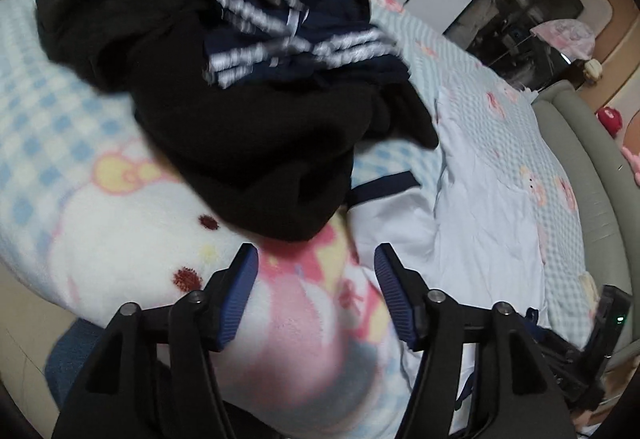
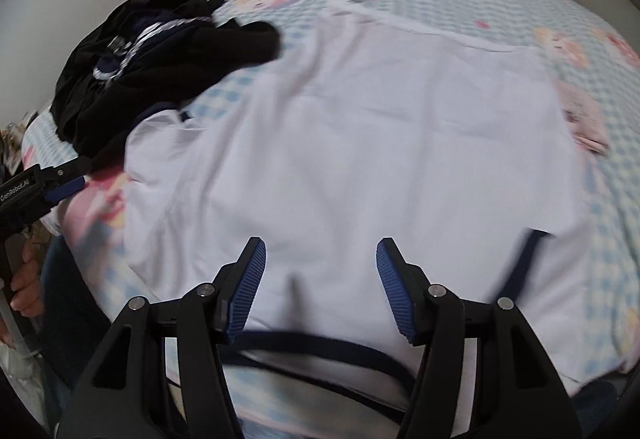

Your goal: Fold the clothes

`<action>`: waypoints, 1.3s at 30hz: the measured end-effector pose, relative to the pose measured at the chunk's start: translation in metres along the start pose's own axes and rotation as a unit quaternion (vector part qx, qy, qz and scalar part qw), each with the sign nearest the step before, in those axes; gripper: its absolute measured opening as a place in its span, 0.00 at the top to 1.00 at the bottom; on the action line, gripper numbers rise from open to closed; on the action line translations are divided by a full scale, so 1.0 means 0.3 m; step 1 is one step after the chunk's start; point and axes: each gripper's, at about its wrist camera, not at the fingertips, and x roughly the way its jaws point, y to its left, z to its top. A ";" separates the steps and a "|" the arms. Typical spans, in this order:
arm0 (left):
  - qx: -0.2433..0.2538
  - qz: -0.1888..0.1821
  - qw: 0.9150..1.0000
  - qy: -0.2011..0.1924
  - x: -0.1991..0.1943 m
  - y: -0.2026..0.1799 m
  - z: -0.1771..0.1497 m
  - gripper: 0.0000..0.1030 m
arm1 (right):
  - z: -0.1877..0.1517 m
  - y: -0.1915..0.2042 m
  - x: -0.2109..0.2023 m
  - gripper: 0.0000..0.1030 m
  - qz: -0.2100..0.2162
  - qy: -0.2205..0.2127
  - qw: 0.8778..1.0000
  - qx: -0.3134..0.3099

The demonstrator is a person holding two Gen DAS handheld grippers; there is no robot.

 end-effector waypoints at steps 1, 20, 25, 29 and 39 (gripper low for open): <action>0.009 0.006 1.000 0.010 0.023 -0.004 -0.002 0.33 | -0.002 0.016 0.031 0.39 0.001 0.009 1.000 0.003; 0.041 0.015 0.998 -0.034 -0.007 -0.033 0.045 0.99 | -0.081 0.013 0.042 0.39 -0.037 0.019 0.998 0.044; 0.012 0.010 0.999 -0.052 -0.061 0.022 0.076 0.99 | -0.076 -0.023 0.033 0.39 -0.074 0.012 0.996 0.057; 0.020 -0.020 0.999 -0.028 -0.039 0.021 0.067 0.99 | -0.079 -0.045 0.063 0.38 -0.090 0.034 0.993 0.064; 0.088 0.028 0.995 0.033 0.157 -0.114 -0.010 0.94 | -0.061 -0.017 0.011 0.38 -0.055 -0.001 0.997 0.046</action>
